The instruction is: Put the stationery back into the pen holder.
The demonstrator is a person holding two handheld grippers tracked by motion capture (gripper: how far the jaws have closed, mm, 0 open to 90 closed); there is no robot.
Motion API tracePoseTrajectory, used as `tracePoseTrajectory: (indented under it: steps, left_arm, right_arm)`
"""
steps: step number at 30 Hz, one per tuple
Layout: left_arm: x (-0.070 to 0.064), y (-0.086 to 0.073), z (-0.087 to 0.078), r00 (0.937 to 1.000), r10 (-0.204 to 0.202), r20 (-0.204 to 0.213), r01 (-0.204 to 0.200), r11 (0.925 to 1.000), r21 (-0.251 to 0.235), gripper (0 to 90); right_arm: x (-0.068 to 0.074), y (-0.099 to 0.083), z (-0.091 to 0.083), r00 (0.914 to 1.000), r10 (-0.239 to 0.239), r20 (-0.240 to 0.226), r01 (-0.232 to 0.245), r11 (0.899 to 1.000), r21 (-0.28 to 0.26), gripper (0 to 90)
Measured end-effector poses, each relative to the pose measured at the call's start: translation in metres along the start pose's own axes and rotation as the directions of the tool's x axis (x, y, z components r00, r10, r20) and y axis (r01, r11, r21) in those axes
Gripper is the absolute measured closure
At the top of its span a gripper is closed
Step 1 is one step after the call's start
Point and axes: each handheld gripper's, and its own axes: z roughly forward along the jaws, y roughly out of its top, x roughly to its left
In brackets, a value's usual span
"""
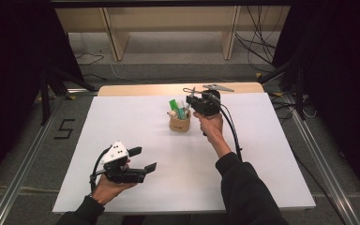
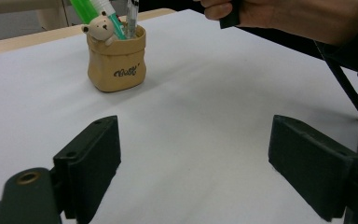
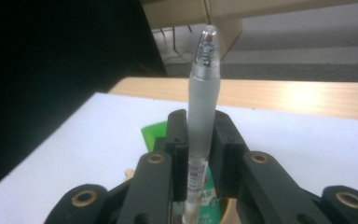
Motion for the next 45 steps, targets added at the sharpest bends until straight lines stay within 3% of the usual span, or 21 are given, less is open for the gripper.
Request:
tracePoseTrajectory:
  steps: [4,9,23,26,33,45]
  left_arm:
    - [0.0,0.0,0.001,1.0,0.0,0.002,0.0,1.0,0.004,16.2]
    - [-0.001,-0.001,0.002,1.0,0.0,0.002,0.0,1.0,0.005,16.2]
    - [0.0,-0.001,0.002,1.0,0.006,0.003,-0.006,0.9999,0.013,16.3]
    - [0.0,-0.001,0.002,1.0,0.005,0.003,-0.005,0.9999,0.011,16.3]
    - [0.0,-0.001,0.002,1.0,0.004,0.001,-0.004,0.9999,0.013,16.2]
    - [0.001,-0.001,0.002,0.9998,-0.021,0.005,0.021,0.9998,0.001,16.2]
  right_arm:
    - [0.0,-0.005,0.007,0.9999,-0.013,0.009,0.013,0.999,0.037,79.8]
    - [0.004,-0.012,0.016,0.9951,-0.088,0.045,0.084,0.993,0.089,79.8]
    - [0.003,-0.017,0.023,0.9956,-0.081,0.047,0.075,0.989,0.128,78.3]
    - [0.002,-0.016,0.023,0.9975,-0.062,0.033,0.057,0.99,0.125,59.9]
    - [0.0,-0.007,0.007,0.9993,-0.036,0.004,0.035,0.996,0.076,43.8]
    - [0.006,0.006,-0.033,0.9962,-0.068,-0.054,0.069,0.997,0.015,36.0]
